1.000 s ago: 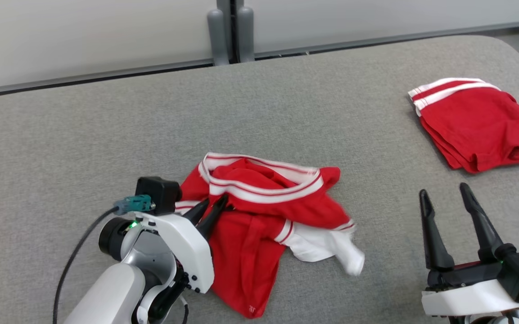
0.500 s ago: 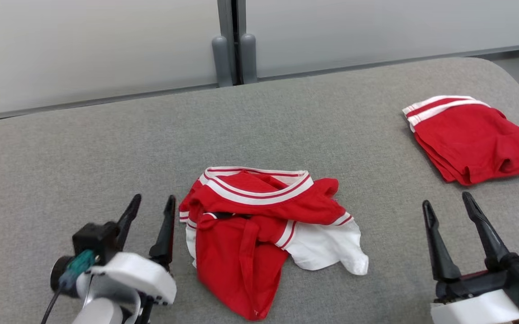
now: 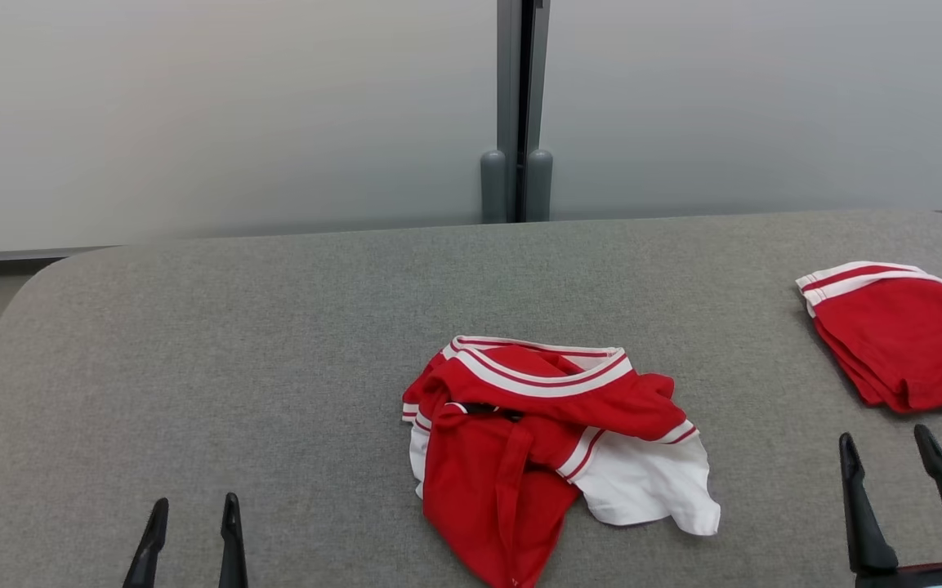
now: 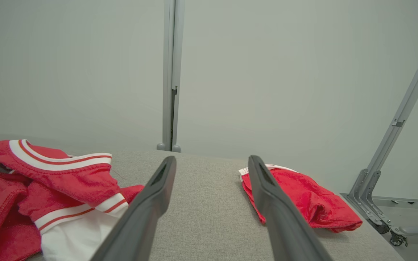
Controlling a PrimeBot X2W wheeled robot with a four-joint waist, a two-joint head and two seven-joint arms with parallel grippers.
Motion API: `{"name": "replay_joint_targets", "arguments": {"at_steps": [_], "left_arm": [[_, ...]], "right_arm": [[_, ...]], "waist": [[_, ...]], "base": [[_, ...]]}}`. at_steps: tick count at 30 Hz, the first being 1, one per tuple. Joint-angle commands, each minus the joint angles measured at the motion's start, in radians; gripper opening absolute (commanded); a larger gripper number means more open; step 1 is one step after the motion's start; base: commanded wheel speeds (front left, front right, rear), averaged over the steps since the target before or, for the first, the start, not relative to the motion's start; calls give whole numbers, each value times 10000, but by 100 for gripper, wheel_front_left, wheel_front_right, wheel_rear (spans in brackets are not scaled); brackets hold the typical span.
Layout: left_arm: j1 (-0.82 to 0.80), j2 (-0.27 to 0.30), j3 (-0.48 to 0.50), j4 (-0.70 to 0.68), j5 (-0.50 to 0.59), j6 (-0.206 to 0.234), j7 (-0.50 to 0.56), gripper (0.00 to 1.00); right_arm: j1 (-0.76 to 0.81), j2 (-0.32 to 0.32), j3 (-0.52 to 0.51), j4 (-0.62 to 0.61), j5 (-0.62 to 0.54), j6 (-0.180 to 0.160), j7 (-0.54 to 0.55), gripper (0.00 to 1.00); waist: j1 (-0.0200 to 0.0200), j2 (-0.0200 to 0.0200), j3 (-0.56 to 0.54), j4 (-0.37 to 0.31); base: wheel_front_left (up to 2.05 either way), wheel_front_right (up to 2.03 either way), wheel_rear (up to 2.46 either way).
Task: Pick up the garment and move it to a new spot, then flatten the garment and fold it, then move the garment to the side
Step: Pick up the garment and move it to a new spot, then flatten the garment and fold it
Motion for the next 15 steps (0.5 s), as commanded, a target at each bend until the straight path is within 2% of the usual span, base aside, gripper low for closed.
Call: {"name": "replay_joint_targets", "arguments": {"at_steps": [1,2,7,15], "left_arm": [[208,-186,152,-164,396,-269,-13,100],[208,-186,152,-164,396,-269,-13,100],[601,-890,759,-237,1028,-906,-15,100],[330,-1365,1416,-172,1605,-1582,-16,100]], "right_arm": [[157,-38,-29,197,-68,-3,-50,100],[157,-38,-29,197,-68,-3,-50,100],[205,-30,56,591,163,-3,-50,100],[87,-29,164,715,361,-3,-50,100]], "waist": [[0,0,-171,105],[0,0,-171,105],[0,0,-254,156],[0,0,-208,168]], "base": [[0,0,0],[0,0,0],[0,0,0],[0,0,0]]}}
